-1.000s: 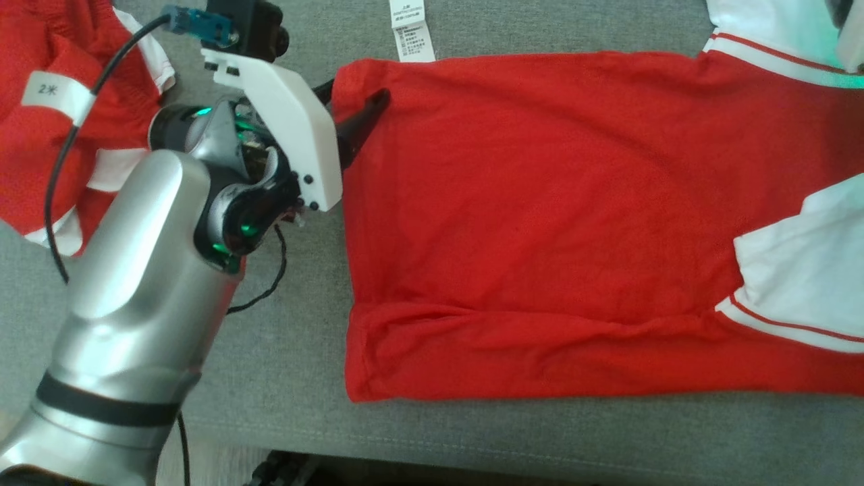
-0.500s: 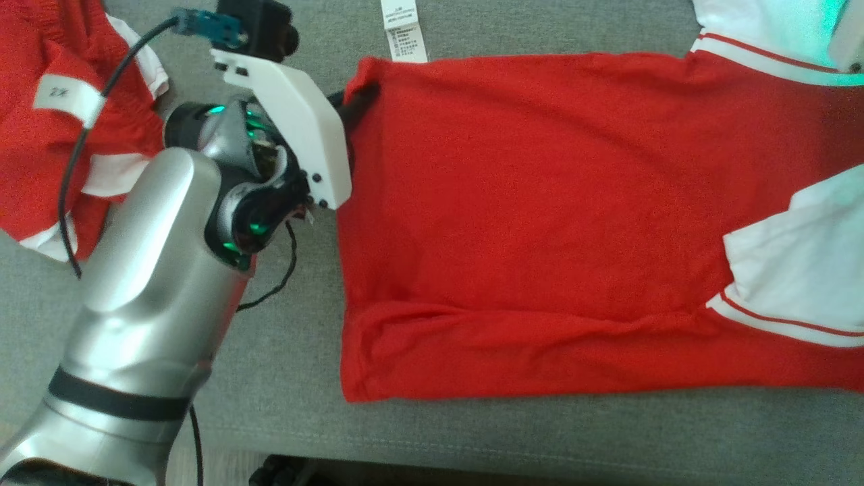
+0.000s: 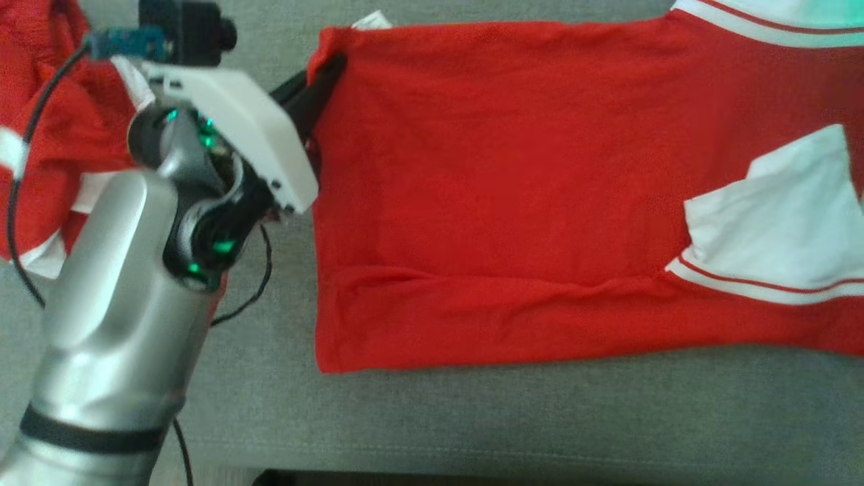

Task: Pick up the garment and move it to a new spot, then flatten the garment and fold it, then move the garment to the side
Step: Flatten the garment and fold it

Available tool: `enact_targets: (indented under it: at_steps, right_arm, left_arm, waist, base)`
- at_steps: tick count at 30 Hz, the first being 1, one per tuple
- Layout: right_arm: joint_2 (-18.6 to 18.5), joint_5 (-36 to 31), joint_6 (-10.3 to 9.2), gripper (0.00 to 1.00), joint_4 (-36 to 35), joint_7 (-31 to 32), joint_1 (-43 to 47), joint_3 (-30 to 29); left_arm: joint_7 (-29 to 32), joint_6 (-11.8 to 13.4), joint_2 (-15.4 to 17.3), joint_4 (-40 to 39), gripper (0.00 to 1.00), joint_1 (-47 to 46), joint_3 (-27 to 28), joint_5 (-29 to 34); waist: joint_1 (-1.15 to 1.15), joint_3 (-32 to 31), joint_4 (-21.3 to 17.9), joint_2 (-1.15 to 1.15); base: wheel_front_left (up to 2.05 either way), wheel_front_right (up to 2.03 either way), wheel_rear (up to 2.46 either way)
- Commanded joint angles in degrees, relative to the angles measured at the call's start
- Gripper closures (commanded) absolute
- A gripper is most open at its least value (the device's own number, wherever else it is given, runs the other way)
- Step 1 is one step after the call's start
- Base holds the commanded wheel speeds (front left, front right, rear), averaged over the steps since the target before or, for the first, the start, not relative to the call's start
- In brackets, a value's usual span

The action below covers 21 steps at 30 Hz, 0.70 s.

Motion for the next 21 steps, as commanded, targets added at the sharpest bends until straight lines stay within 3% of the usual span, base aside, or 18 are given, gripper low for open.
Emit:
enact_targets:
  at_steps: [1,10,21]
  right_arm:
    - [-0.71,0.93,0.39,1.0,-3.68,0.18,1.73,0.44]
    - [-3.94,7.47,0.39,1.0,-24.81,8.37,22.0,0.51]
    - [0.1,8.95,0.39,1.0,-40.63,13.05,43.67,-5.69]
  left_arm:
    - [-0.59,0.47,2.56,-2.86,1.0,-0.12,3.06,-0.22]
    - [-2.27,1.8,4.76,-13.62,1.0,10.9,6.18,-3.66]
    - [-4.71,3.81,7.69,-21.44,1.0,24.31,10.43,-6.18]
  waist:
    - [0.0,-0.46,-0.66,0.0]
    - [0.0,-3.37,-3.8,0.0]
    - [0.0,-6.32,-6.27,0.0]
  base:
    - [0.0,0.0,0.0]
    - [0.0,0.0,0.0]
    - [0.0,0.0,0.0]
